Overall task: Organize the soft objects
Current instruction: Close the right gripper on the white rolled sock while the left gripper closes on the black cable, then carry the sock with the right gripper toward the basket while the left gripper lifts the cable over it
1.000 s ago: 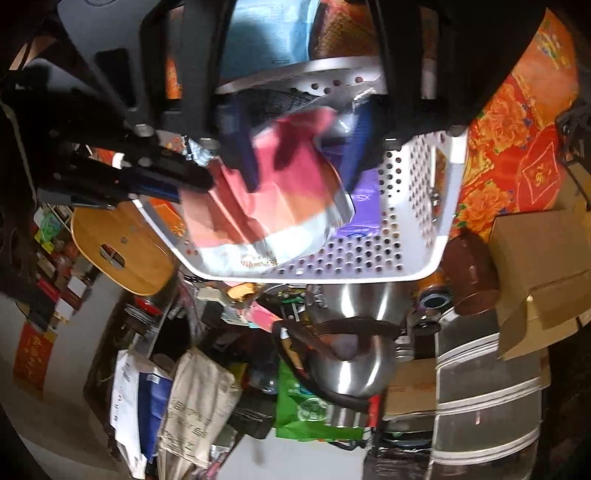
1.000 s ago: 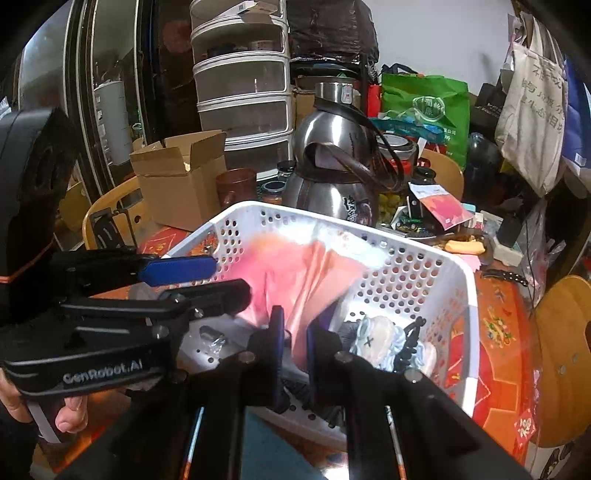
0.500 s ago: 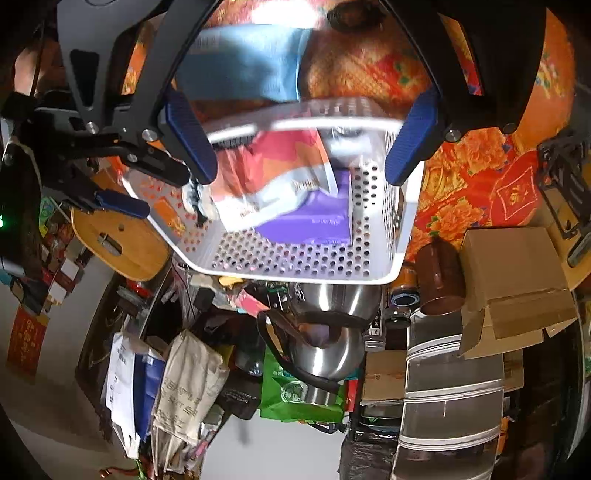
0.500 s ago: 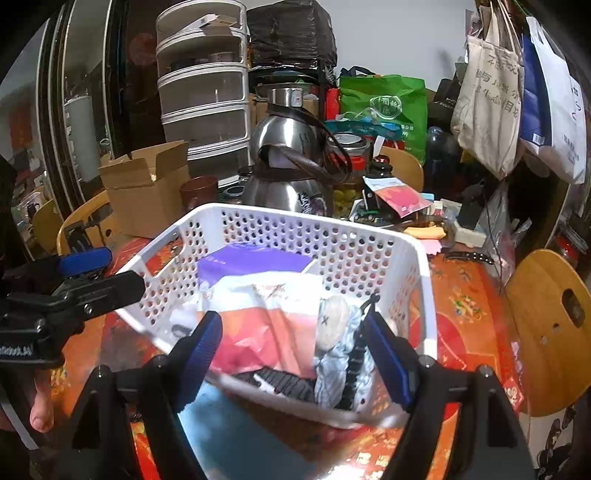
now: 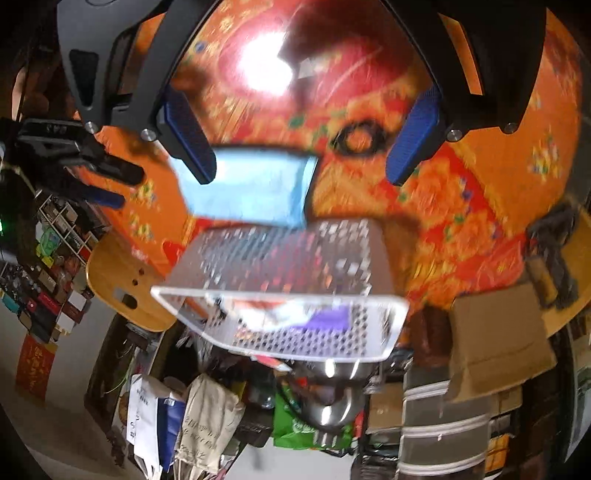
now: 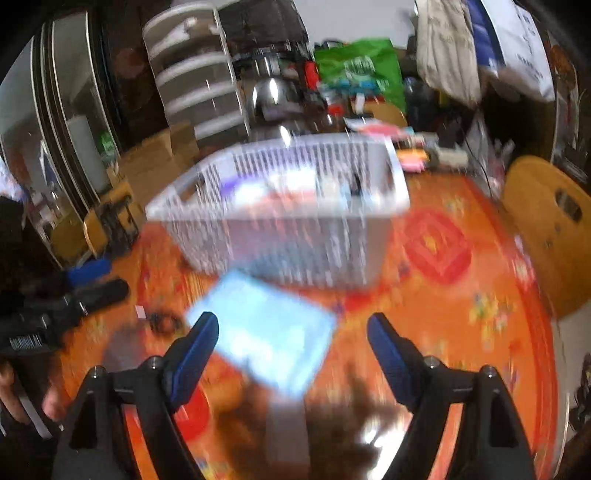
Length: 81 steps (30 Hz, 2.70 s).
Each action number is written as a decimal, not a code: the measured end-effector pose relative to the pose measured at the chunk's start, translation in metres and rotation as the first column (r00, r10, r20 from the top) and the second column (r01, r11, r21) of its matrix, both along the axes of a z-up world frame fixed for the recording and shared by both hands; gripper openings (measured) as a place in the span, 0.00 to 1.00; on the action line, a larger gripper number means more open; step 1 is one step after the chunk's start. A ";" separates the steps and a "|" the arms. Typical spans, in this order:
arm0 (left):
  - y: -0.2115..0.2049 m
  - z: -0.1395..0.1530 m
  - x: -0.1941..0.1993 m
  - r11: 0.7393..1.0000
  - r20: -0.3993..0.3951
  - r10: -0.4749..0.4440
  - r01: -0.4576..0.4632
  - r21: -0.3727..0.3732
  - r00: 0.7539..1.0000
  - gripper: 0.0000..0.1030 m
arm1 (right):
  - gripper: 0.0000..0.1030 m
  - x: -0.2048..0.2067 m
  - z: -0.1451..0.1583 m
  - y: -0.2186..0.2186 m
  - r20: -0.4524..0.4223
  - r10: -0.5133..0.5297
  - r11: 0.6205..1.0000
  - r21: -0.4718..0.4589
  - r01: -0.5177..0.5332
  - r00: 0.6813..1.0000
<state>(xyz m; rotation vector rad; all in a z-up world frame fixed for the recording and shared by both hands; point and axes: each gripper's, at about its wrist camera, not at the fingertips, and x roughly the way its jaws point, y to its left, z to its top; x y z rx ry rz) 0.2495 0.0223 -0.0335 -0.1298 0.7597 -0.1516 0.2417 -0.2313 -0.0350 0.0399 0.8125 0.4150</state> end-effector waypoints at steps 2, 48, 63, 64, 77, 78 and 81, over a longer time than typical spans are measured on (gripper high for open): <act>0.008 -0.013 -0.012 0.999 -0.018 0.039 -0.039 0.012 0.999 0.89 | 0.80 -0.020 -0.016 -0.005 -0.010 -0.006 1.000 0.007 0.006 1.000; 0.029 -0.076 0.005 0.974 -0.063 0.208 -0.201 0.108 0.976 0.50 | 0.31 -0.052 -0.061 0.005 -0.029 0.050 0.998 -0.044 -0.051 0.998; 0.032 -0.068 -0.002 0.978 -0.029 0.199 -0.197 0.071 0.980 0.50 | 0.30 -0.061 -0.052 -0.003 0.033 0.028 0.999 0.022 -0.028 0.999; 0.032 -0.067 -0.003 0.978 -0.024 0.198 -0.196 0.068 0.980 0.50 | 0.30 -0.062 -0.051 -0.003 0.040 0.030 0.999 0.028 -0.031 0.999; 0.024 -0.055 -0.015 0.981 0.031 0.173 -0.175 0.087 0.984 0.50 | 0.30 -0.071 -0.037 -0.017 0.116 0.001 0.999 0.054 -0.007 0.993; 0.024 -0.053 -0.015 0.982 0.033 0.168 -0.171 0.082 0.985 0.50 | 0.30 -0.070 -0.035 -0.020 0.116 -0.002 0.998 0.055 -0.004 0.993; 0.021 -0.041 -0.022 0.985 0.053 0.146 -0.150 0.082 0.988 0.50 | 0.30 -0.064 -0.028 -0.027 0.109 -0.019 0.998 0.061 0.013 0.994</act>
